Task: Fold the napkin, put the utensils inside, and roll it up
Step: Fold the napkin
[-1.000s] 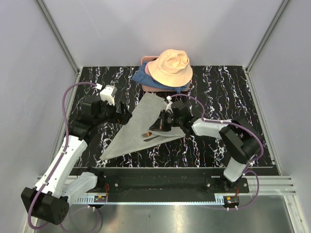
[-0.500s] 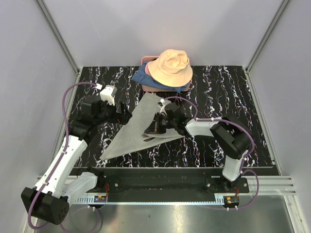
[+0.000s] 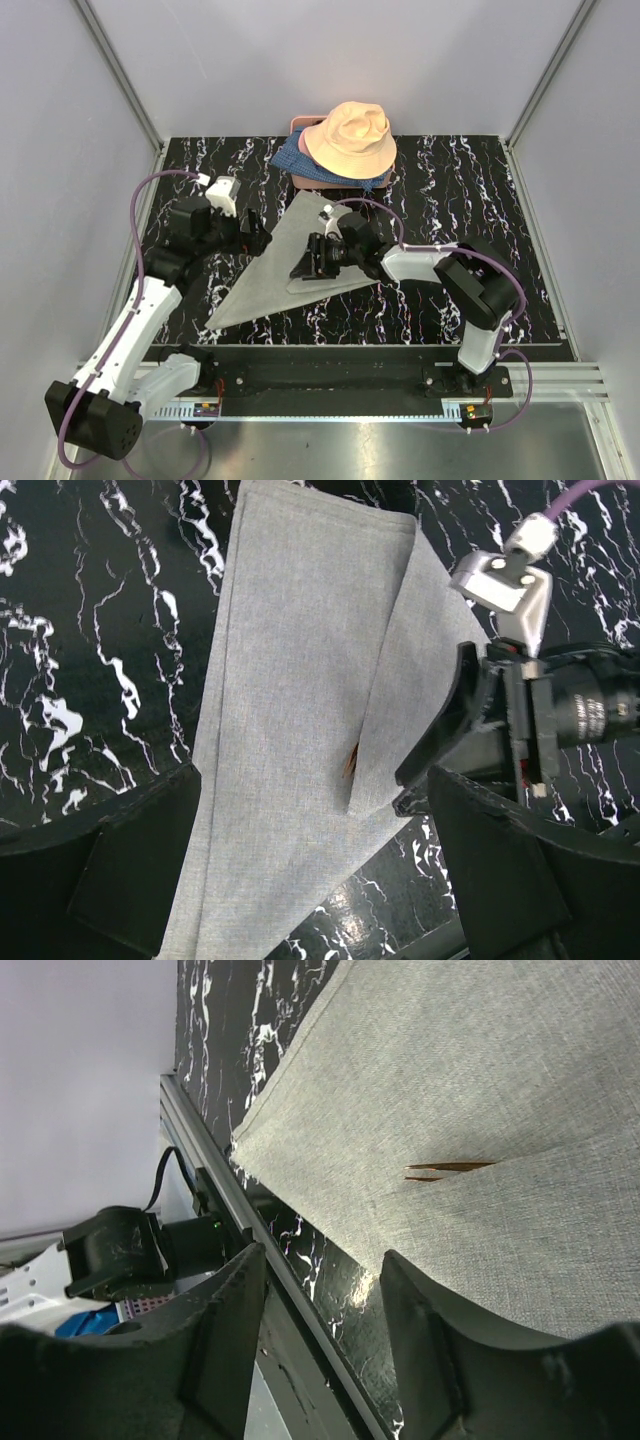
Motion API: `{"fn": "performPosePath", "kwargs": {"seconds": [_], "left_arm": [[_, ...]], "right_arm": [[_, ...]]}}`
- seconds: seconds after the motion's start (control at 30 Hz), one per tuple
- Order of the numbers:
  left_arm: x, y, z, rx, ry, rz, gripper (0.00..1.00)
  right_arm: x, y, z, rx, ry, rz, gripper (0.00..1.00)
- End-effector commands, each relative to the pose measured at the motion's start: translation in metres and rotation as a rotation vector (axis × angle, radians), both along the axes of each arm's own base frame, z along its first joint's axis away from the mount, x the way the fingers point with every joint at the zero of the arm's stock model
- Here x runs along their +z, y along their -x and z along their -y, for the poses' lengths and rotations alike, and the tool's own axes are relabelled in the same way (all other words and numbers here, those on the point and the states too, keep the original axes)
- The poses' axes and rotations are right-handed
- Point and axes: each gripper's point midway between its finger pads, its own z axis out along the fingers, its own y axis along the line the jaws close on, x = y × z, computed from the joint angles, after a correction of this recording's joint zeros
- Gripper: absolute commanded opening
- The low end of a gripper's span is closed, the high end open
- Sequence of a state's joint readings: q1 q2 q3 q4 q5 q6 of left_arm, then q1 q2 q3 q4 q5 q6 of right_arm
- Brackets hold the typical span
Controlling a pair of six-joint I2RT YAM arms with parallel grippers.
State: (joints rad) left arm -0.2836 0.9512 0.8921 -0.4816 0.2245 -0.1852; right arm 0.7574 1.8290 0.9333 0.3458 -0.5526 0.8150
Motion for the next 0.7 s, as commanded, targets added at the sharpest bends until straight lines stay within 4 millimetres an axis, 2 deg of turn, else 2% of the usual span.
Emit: {"fn": "performPosePath", "kwargs": {"seconds": [0.0,0.13,0.17,0.2,0.23,0.27,0.3,0.37,0.43,0.5,0.57,0.6,0.67], "left_arm": [[-0.011,-0.004,-0.008,0.116,0.034,-0.043,0.99],[-0.034,0.005,-0.019,0.275,0.112,-0.12,0.99],[-0.046,0.013,-0.024,0.315,0.123,-0.135,0.99],[-0.052,0.016,-0.026,0.346,0.143,-0.147,0.99],[-0.068,0.024,-0.029,0.403,0.182,-0.192,0.98],[-0.067,0.029,-0.036,0.453,0.209,-0.17,0.97],[-0.072,0.032,-0.042,0.499,0.232,-0.174,0.96],[-0.089,0.049,-0.058,0.642,0.299,-0.209,0.9],[-0.093,0.061,-0.071,0.763,0.394,-0.207,0.8],[-0.102,0.073,-0.085,0.866,0.407,-0.215,0.77],[-0.111,0.085,-0.098,0.978,0.457,-0.222,0.7],[-0.115,0.086,-0.099,1.009,0.483,-0.23,0.68],[-0.136,0.092,-0.1,1.047,0.479,-0.285,0.64]], "right_arm": [[0.055,0.002,-0.006,0.065,-0.089,0.156,0.59],[0.067,-0.008,0.01,0.031,-0.095,0.196,0.6],[0.067,-0.011,0.015,0.02,-0.094,0.194,0.59],[0.064,-0.022,0.027,-0.011,-0.088,0.193,0.59],[0.067,-0.027,0.034,-0.019,-0.093,0.208,0.59],[0.066,-0.03,0.041,-0.033,-0.092,0.208,0.59],[0.066,-0.044,0.058,-0.08,-0.093,0.211,0.59],[0.067,-0.052,0.074,-0.096,-0.108,0.209,0.59],[0.07,-0.062,0.093,-0.131,-0.117,0.218,0.59],[0.073,-0.064,0.103,-0.148,-0.123,0.23,0.59],[0.076,-0.07,0.114,-0.171,-0.128,0.235,0.59],[0.073,-0.069,0.119,-0.18,-0.13,0.225,0.59],[0.076,-0.073,0.126,-0.193,-0.149,0.23,0.59]]}}
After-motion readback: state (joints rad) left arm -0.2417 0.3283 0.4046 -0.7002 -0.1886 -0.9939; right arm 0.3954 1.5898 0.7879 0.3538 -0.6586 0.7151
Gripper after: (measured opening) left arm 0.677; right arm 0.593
